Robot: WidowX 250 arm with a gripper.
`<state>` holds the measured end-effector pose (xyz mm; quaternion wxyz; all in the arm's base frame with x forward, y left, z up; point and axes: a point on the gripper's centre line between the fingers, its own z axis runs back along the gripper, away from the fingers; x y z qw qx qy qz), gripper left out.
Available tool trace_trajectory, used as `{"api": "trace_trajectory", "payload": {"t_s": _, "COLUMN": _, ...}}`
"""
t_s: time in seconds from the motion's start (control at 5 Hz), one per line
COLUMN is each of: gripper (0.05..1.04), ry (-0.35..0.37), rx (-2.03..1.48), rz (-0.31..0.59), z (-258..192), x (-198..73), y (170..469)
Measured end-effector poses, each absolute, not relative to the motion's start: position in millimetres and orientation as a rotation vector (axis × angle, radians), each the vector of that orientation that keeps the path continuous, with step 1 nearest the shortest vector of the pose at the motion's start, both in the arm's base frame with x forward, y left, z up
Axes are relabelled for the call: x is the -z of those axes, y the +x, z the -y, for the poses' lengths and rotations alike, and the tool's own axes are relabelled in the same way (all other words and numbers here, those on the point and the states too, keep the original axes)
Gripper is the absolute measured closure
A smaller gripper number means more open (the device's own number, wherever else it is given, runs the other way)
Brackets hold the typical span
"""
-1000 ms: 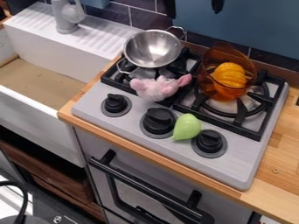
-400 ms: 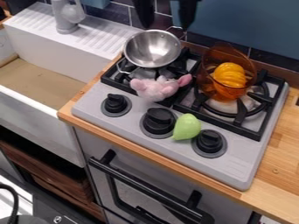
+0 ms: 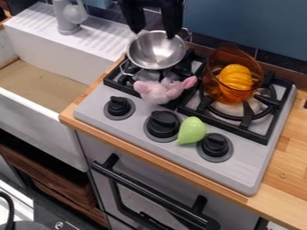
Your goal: Picked up the bunny and moved into the silver pot
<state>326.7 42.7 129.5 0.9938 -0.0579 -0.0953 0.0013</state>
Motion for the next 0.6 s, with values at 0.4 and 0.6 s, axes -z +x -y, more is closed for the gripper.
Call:
{"api": "trace_trajectory", "payload": {"t_s": 0.4, "gripper": 0.089, "ry": -0.115, "rx": 0.058, "rz": 0.182, "z": -32.2, "x": -98.9, "y": 314.5}}
{"api": "trace_trajectory", "payload": {"t_s": 0.6, "gripper": 0.09, "ry": -0.133, "rx": 0.071, "rz": 0.207, "z": -27.3, "x": -83.4, "y": 310.4}}
